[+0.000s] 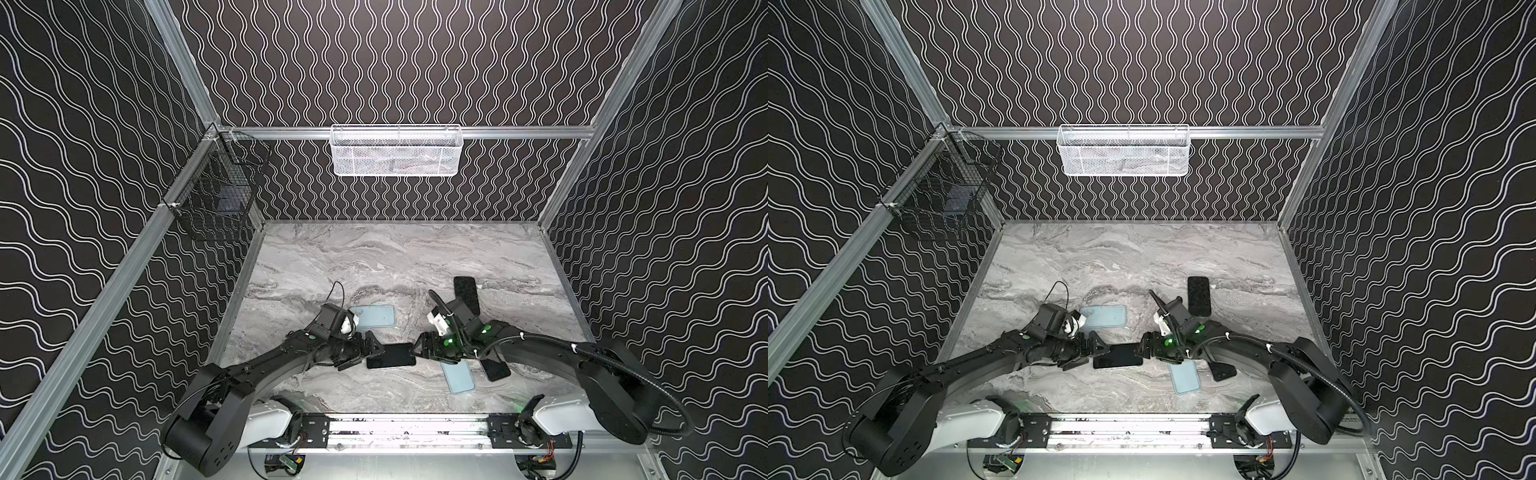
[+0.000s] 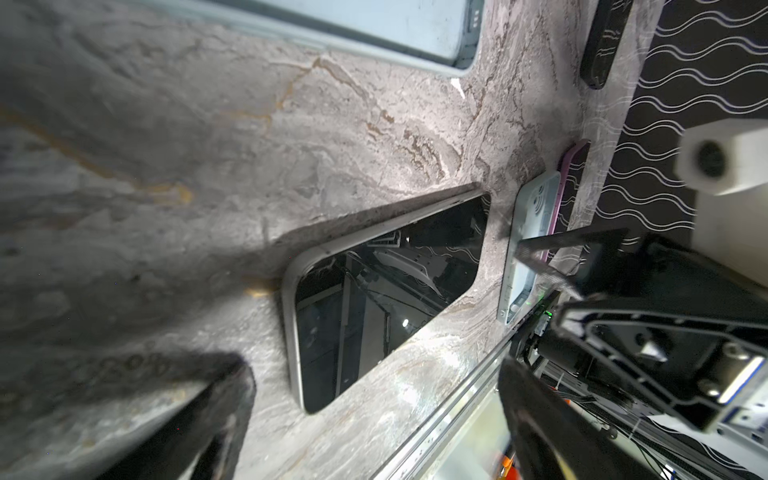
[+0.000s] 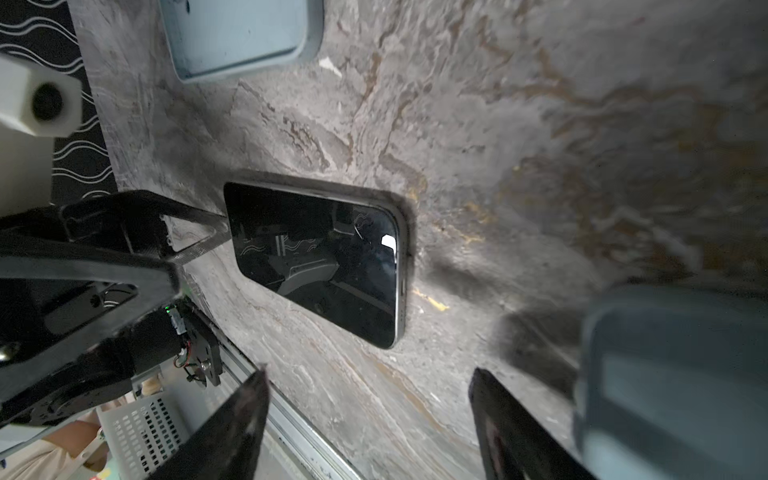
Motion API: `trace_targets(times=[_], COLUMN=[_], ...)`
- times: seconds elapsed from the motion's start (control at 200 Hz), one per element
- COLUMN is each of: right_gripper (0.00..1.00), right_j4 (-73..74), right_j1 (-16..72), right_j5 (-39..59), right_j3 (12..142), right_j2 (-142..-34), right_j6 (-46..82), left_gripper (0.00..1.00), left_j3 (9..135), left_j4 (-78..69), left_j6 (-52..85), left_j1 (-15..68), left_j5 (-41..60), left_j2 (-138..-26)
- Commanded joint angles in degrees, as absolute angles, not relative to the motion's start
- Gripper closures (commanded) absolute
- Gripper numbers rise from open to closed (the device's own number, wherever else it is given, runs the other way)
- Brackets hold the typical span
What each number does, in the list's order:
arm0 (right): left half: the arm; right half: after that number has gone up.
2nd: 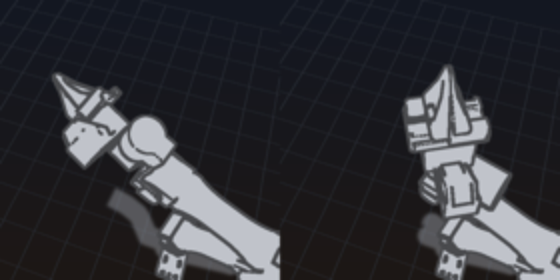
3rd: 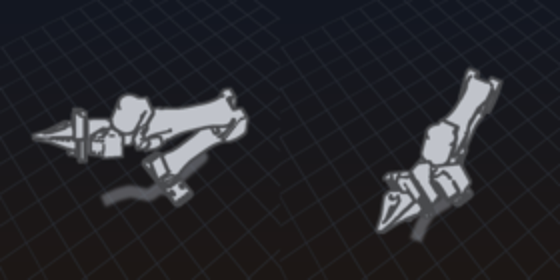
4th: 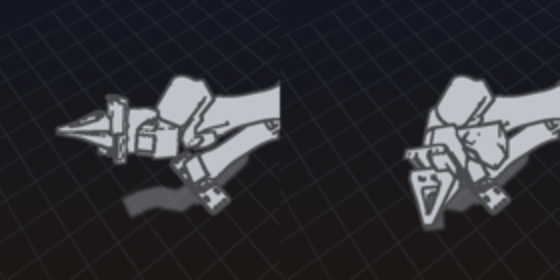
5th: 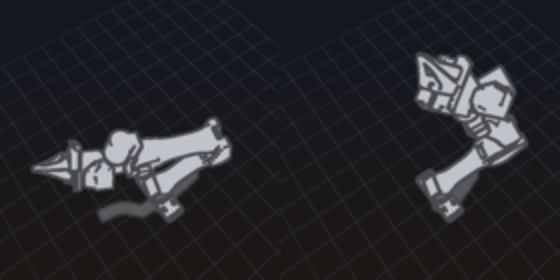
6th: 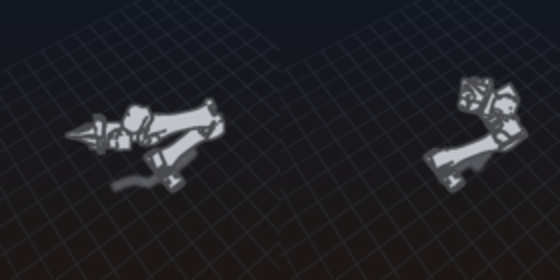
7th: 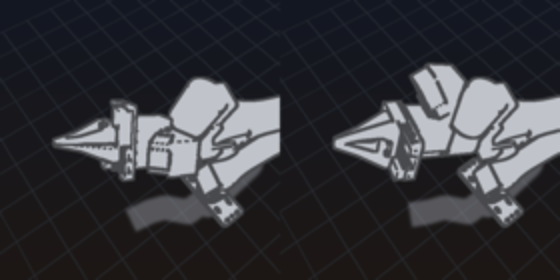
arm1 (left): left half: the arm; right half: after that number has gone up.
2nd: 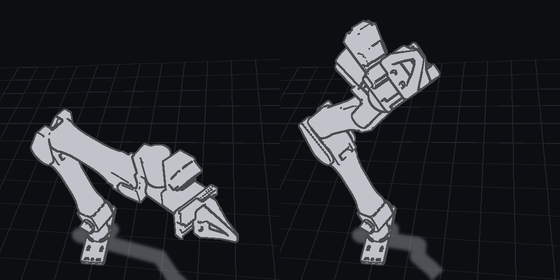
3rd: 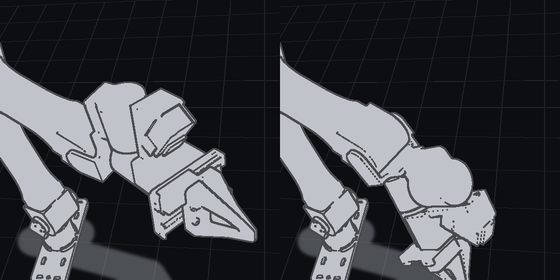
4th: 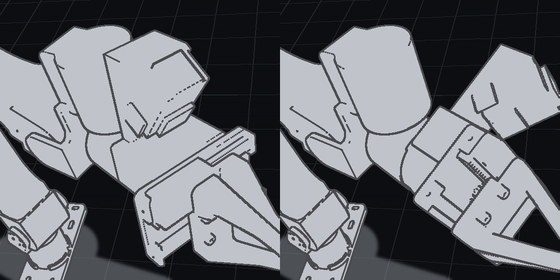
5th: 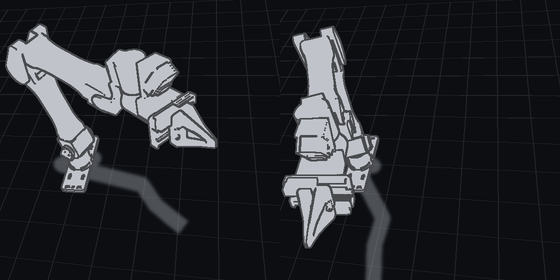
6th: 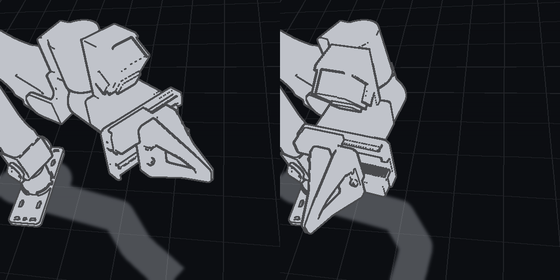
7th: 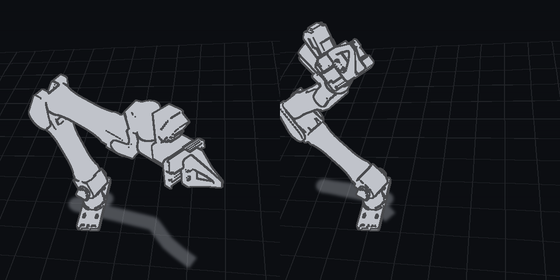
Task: Put the phone into the phone case
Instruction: 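Grasp the black phone's far end with the right gripper while the left holds it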
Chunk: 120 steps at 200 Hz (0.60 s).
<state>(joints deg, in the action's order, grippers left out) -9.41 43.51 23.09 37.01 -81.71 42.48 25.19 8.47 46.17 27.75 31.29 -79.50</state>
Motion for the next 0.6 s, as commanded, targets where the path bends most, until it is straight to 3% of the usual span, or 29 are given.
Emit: trace_targets(times=[0.0, 0.17, 0.5, 0.596], right_gripper=[0.22, 0.22, 0.22, 0.23], right_j4=[-4.66, -2.40, 1.89, 2.70], right_j1=[43.77, 43.79, 43.77, 43.84], right_j5=[24.55, 25.69, 27.77, 27.95], right_j3=[37.35, 38.50, 37.79, 37.36], right_j2=[-83.86, -88.06, -92.26, -93.15], right_j6=[43.66, 42.66, 43.67, 43.98], left_gripper=[0.06, 0.14, 0.15, 0.22], left_j3=[23.97, 23.21, 22.30, 22.24], left_j4=[6.68, 3.79, 0.07, -1.72], left_j6=[46.79, 47.20, 47.93, 48.42], left_j1=[27.46, 27.43, 27.45, 27.44], left_j5=[31.22, 32.26, 32.91, 33.56], left_j2=[-80.34, -82.57, -84.72, -84.86])
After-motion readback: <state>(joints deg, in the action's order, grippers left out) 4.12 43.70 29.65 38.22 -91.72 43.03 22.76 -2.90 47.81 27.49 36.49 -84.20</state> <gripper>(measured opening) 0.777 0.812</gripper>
